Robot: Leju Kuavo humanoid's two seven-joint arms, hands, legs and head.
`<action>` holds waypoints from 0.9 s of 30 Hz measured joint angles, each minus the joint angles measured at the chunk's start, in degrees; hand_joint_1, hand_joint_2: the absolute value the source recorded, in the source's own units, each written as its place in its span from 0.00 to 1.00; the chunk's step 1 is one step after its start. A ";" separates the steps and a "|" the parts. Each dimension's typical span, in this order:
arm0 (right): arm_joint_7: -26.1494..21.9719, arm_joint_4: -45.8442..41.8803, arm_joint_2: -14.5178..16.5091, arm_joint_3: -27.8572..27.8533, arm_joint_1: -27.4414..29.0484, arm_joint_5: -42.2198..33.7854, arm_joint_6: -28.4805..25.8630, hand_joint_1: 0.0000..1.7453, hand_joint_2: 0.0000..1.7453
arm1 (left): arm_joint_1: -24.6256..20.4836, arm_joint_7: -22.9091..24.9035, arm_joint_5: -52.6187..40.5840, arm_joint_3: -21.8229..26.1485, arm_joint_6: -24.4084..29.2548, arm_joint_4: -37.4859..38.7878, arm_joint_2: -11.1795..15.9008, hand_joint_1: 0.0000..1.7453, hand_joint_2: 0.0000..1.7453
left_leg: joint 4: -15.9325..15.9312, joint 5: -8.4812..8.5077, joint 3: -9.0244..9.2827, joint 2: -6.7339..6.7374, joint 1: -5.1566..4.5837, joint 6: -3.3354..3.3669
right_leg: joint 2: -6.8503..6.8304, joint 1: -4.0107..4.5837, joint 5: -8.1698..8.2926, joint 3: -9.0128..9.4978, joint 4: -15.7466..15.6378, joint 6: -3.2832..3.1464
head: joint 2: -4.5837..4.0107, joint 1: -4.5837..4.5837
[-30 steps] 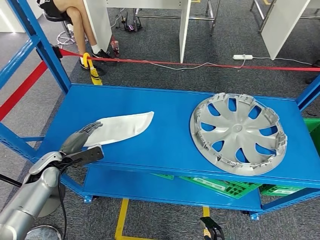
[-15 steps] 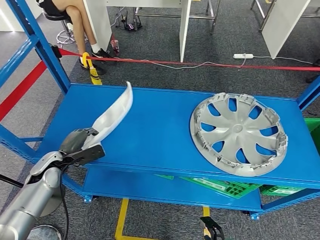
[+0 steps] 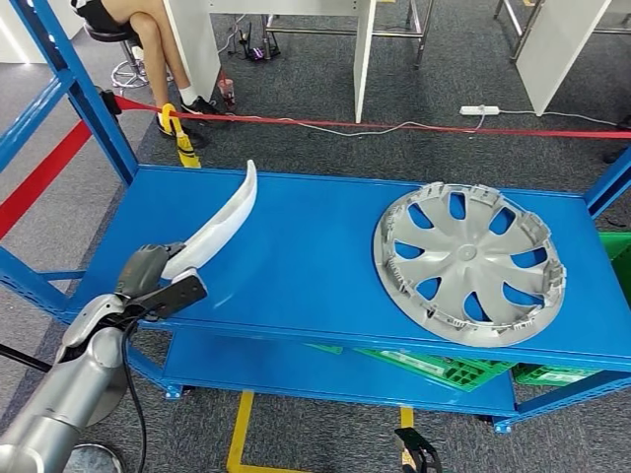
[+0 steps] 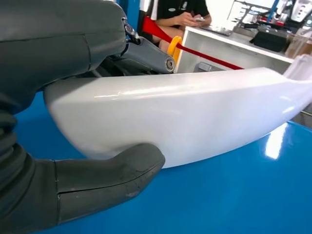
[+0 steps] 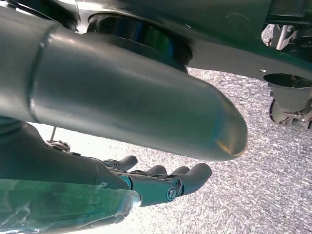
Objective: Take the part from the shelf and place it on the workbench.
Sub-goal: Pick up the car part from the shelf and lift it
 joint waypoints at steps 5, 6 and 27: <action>0.00 0.00 0.03 0.00 0.06 -0.04 -0.13 0.00 0.00 | 1.25 -0.93 -0.26 0.29 1.56 -2.31 -0.63 1.00 1.00 | 0.00 0.01 0.03 0.00 0.00 0.00 | 0.00 0.01 0.00 0.00 0.00 0.00 | 0.00 0.01; 0.00 0.00 0.03 0.00 0.07 -0.06 -0.17 0.00 0.00 | 1.60 -1.04 -0.29 0.29 1.70 -2.99 -0.78 1.00 1.00 | 0.00 0.01 0.03 0.00 0.00 0.00 | 0.00 0.01 0.00 0.00 0.01 0.00 | 0.00 0.01; 0.00 -0.73 0.05 -0.80 0.84 -3.17 1.54 0.00 0.00 | 14.26 -2.63 -2.22 -3.23 8.95 -27.77 -6.80 1.00 1.00 | -1.03 1.43 0.63 0.28 -0.05 1.84 | 0.13 -0.94 -6.13 -4.75 11.29 2.34 | 0.00 0.21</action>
